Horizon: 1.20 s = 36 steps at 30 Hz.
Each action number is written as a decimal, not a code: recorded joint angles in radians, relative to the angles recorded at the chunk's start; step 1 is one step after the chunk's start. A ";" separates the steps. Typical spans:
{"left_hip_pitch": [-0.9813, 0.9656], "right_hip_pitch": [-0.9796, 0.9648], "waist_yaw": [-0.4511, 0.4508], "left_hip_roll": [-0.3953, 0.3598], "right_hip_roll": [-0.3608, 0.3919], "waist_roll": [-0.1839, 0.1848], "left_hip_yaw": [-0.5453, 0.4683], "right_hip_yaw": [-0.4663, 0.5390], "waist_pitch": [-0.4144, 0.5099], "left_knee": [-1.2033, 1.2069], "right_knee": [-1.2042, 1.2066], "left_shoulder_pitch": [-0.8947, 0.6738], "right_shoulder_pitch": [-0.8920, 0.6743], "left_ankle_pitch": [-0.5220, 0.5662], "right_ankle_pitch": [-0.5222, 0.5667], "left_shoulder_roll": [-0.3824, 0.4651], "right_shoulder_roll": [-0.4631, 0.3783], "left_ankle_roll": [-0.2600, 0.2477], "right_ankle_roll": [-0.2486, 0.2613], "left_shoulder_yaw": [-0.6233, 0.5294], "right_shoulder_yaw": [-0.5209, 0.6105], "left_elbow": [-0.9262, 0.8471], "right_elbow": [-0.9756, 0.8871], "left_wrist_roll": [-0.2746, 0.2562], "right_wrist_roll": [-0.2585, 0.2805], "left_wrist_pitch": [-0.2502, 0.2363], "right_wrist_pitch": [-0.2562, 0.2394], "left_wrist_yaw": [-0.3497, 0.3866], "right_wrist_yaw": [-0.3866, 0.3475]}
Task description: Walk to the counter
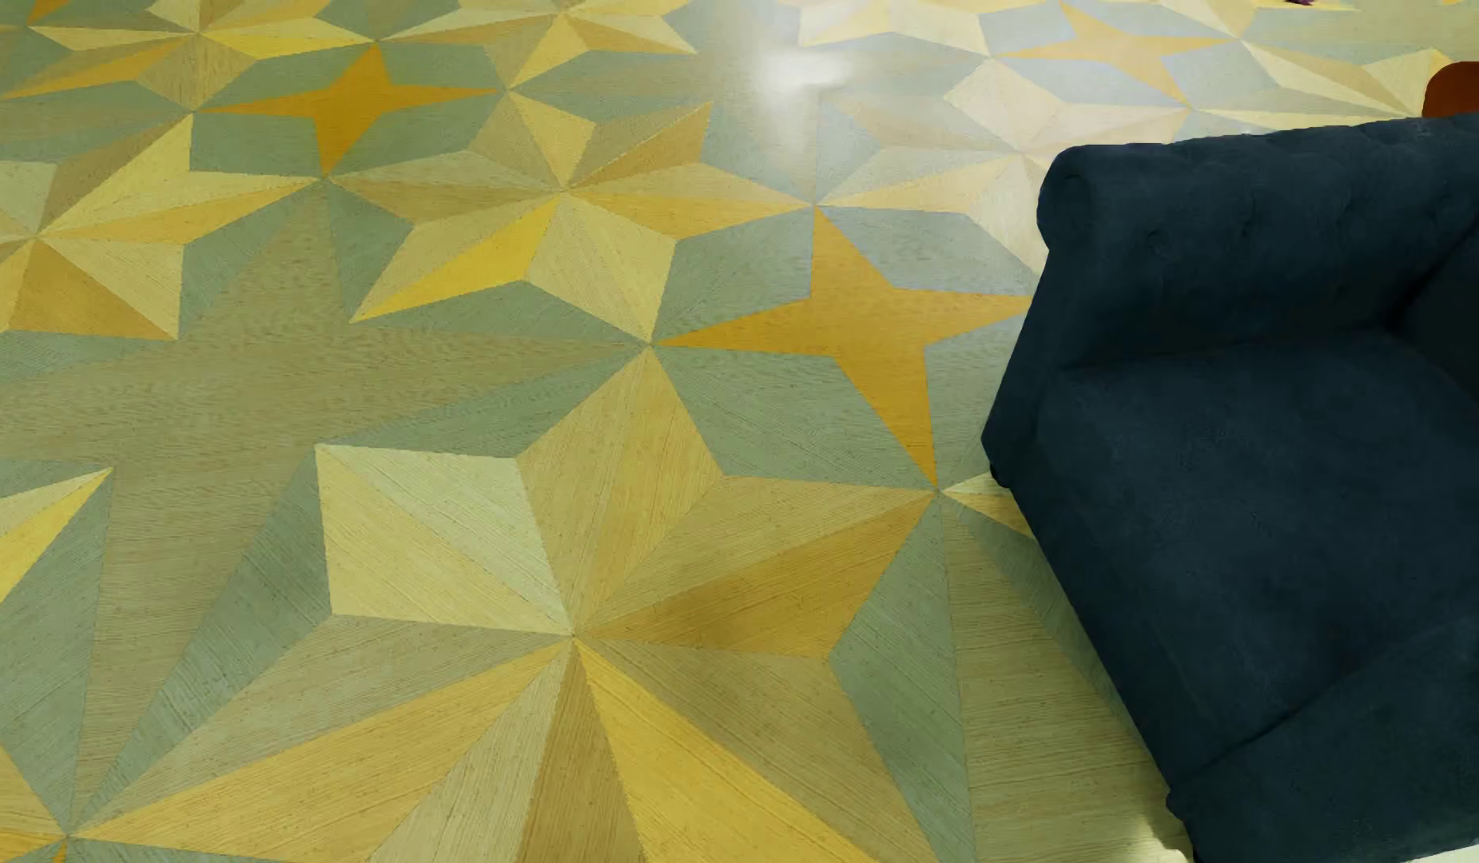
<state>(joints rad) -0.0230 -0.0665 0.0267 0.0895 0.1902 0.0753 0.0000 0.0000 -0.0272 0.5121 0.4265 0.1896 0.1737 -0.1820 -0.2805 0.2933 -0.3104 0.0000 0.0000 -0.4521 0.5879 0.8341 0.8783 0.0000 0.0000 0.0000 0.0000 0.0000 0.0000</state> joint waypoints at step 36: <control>0.328 -0.504 -0.240 -0.022 -0.065 0.029 0.000 0.000 0.114 0.080 0.135 -0.029 0.148 -0.081 0.443 0.072 -0.056 0.000 0.000 0.046 0.106 -0.047 0.016 0.000 0.000 0.000 0.000 0.000 0.000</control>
<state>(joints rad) 0.3053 -0.5702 -0.2136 0.0672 0.1256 0.1048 0.0000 0.0000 0.0864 0.5922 0.5613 0.1602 0.3216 -0.2634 0.1629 0.3649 -0.3660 0.0000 0.0000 -0.4057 0.6936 0.7872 0.8946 0.0000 0.0000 0.0000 0.0000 0.0000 0.0000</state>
